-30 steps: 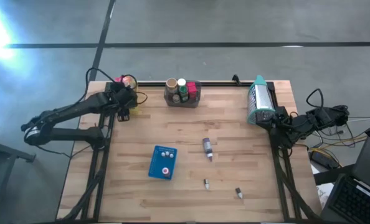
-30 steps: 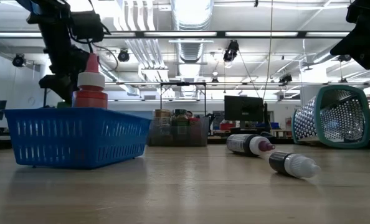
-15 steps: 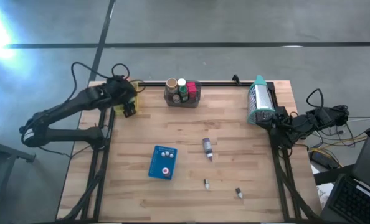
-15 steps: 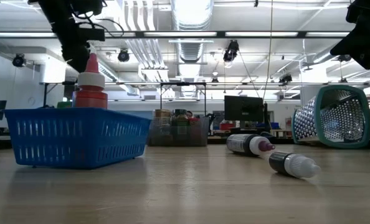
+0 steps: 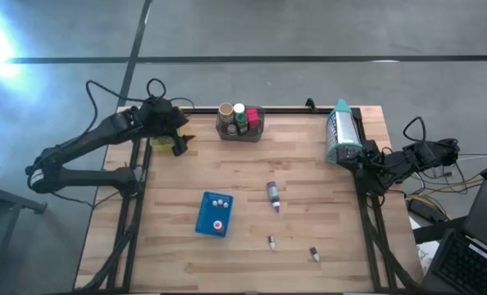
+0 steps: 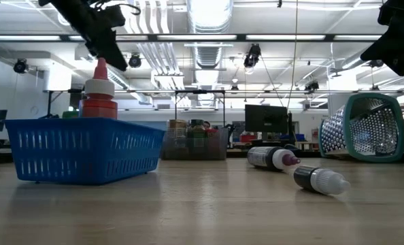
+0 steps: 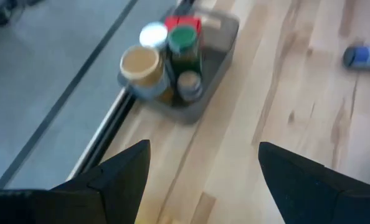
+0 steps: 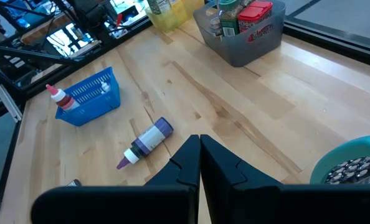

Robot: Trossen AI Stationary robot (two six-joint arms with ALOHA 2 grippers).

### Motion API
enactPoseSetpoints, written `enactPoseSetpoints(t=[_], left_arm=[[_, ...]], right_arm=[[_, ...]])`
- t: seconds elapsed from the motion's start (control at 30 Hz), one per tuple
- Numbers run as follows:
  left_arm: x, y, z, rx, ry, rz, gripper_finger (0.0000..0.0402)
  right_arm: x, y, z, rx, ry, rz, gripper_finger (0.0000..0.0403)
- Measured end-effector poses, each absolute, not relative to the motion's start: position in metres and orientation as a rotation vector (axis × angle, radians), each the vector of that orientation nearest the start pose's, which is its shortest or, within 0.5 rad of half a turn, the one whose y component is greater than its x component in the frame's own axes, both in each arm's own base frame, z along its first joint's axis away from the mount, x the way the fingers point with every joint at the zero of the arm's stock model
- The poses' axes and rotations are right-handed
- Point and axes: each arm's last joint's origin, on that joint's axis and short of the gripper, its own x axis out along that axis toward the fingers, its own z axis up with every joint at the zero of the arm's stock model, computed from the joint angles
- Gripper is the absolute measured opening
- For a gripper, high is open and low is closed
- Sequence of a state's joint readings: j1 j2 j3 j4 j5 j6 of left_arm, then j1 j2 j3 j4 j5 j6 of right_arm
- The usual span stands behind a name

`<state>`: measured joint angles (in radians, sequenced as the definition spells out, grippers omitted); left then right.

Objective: Pick & Place Kitchen Items
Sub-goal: Put the large purple food coloring bottle into the blue bin

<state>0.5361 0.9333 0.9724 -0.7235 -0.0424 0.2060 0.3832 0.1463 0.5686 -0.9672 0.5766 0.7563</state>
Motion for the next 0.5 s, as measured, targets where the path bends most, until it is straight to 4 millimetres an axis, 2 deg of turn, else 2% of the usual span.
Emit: enactPoseSetpoints(t=[0.3, 0.5], left_arm=[[0.169, 0.087, 0.326, 0.037, 0.641, 0.409, 0.0303], [0.184, 0.072, 0.329, 0.072, 0.573, 0.305, 0.0303]], right_arm=[[0.04, -0.001, 0.249, 0.487, 0.383, -0.357, 0.0008], [0.04, -0.001, 0.249, 0.487, 0.383, -0.357, 0.0008]])
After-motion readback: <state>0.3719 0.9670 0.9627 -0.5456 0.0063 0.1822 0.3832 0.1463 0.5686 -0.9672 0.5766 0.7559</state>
